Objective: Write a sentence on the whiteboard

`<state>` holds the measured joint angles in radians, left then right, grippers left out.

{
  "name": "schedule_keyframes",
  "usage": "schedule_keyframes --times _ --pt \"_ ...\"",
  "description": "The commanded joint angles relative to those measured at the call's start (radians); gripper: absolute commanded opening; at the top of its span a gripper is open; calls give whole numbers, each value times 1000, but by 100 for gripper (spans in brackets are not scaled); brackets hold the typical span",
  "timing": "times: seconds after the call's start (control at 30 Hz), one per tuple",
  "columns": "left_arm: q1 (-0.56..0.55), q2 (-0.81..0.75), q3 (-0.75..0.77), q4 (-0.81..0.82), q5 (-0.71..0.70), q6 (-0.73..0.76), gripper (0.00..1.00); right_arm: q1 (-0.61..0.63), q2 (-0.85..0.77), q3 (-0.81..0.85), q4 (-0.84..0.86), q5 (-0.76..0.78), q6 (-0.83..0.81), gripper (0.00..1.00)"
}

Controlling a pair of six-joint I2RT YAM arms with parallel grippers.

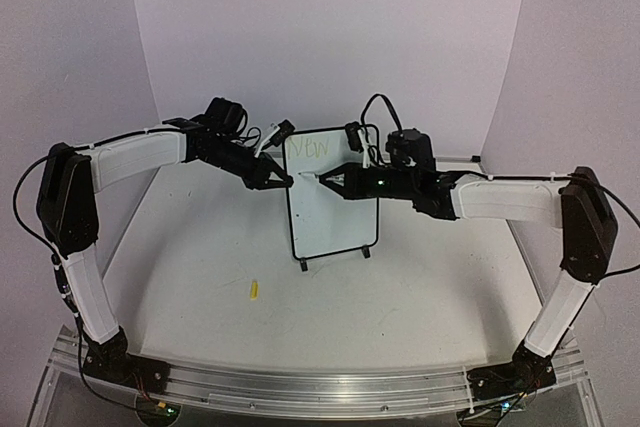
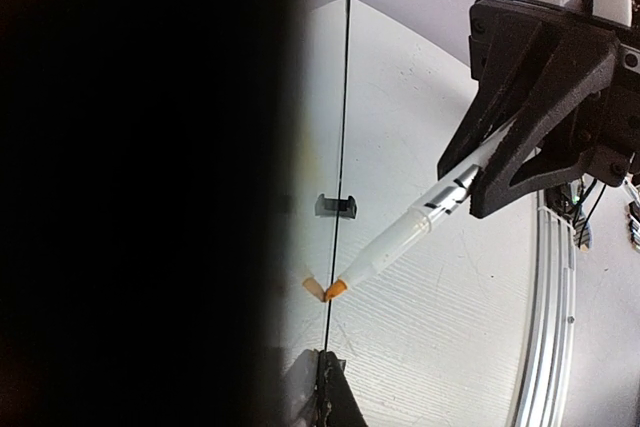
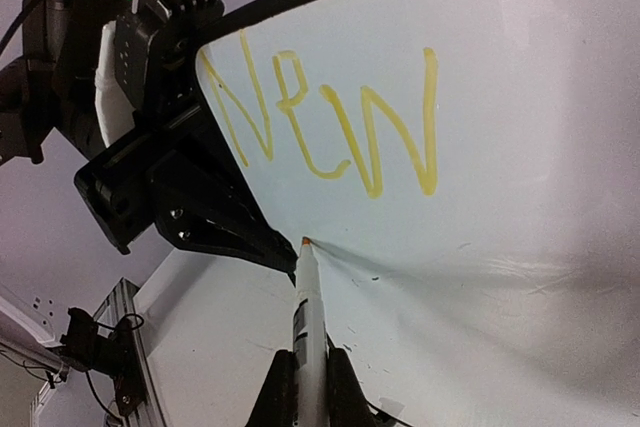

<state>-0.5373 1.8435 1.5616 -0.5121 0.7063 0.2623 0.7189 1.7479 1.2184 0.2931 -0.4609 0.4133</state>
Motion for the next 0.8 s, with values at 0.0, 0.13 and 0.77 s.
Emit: schedule_keyframes --times 0.0,0.13,0.77 --pt "-3 -27 -12 -75 -31 34 0 7 20 59 38 37 5 0" --pt "-2 -27 -11 -75 -33 34 0 7 37 69 31 25 5 0" --pt "-3 -21 -2 -81 -34 34 0 7 7 4 -14 31 -6 0"
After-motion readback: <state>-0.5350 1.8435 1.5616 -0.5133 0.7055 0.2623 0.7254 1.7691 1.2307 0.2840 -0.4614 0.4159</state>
